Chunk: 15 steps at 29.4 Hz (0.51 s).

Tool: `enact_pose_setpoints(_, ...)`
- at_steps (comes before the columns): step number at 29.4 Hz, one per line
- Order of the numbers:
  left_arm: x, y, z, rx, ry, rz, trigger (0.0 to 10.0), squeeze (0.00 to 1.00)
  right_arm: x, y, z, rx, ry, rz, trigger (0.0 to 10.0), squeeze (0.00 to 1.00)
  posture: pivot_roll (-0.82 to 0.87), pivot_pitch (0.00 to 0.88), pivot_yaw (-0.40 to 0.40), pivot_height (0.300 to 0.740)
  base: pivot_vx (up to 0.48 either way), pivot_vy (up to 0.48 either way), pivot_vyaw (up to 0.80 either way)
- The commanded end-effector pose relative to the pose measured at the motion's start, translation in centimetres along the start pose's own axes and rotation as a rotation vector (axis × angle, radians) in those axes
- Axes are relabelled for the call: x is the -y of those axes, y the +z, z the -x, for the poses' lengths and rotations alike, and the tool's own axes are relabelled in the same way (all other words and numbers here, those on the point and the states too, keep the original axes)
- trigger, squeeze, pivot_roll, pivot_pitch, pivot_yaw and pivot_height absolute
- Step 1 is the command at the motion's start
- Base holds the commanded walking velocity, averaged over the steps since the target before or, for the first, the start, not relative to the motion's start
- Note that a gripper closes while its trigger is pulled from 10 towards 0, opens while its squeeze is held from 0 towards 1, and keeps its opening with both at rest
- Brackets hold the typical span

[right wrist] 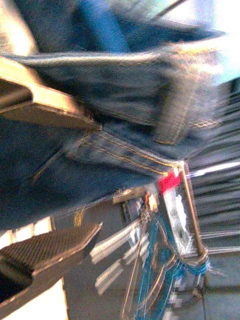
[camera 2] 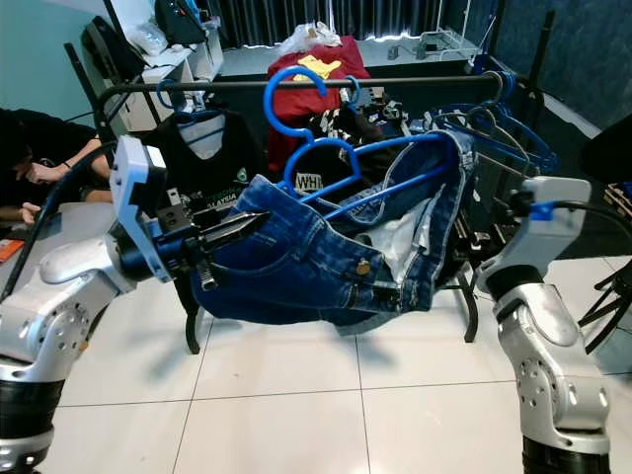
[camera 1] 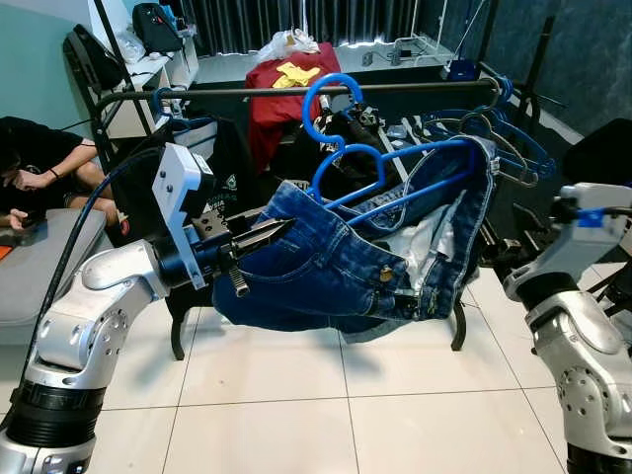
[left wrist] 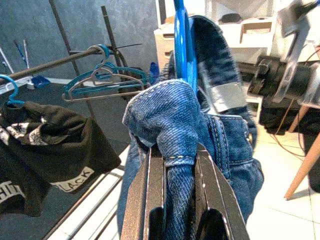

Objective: Hang hanger

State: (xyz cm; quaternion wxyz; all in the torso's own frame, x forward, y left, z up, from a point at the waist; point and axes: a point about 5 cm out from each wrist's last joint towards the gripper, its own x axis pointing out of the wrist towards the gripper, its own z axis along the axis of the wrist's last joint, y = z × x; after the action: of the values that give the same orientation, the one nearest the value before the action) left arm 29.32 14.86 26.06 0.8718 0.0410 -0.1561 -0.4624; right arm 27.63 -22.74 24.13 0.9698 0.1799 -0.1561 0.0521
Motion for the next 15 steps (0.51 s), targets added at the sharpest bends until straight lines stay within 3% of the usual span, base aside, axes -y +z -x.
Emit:
enact_pose_setpoints(1,-0.3,1.1,-0.4,0.057,0.025,-0.042,10.0,0.00,-1.2,2.2,0.1,0.130,0.102,-0.108,10.0,0.00,-0.16,0.000,0.054,0.740,0.000,0.000,0.00)
enact_pose_setpoints(7,-0.7,1.5,-0.6,0.078,0.058,-0.045,10.0,0.00,-1.6,3.9,1.7,0.255,0.196,-0.252,10.0,0.00,-0.17,0.000,0.059,0.740,0.000,0.000,0.00)
enact_pose_setpoints(14,-0.7,1.5,-0.7,0.080,0.053,-0.042,10.0,0.00,-1.8,3.8,1.8,0.249,0.203,-0.250,10.0,0.00,-0.17,0.000,0.063,0.740,0.000,0.000,0.00)
enact_pose_setpoints(15,-0.4,1.4,-0.9,0.085,0.043,-0.035,10.0,0.00,-1.5,2.7,1.6,0.154,0.159,-0.182,10.0,0.00,-0.17,0.000,0.063,0.740,0.000,0.000,0.00)
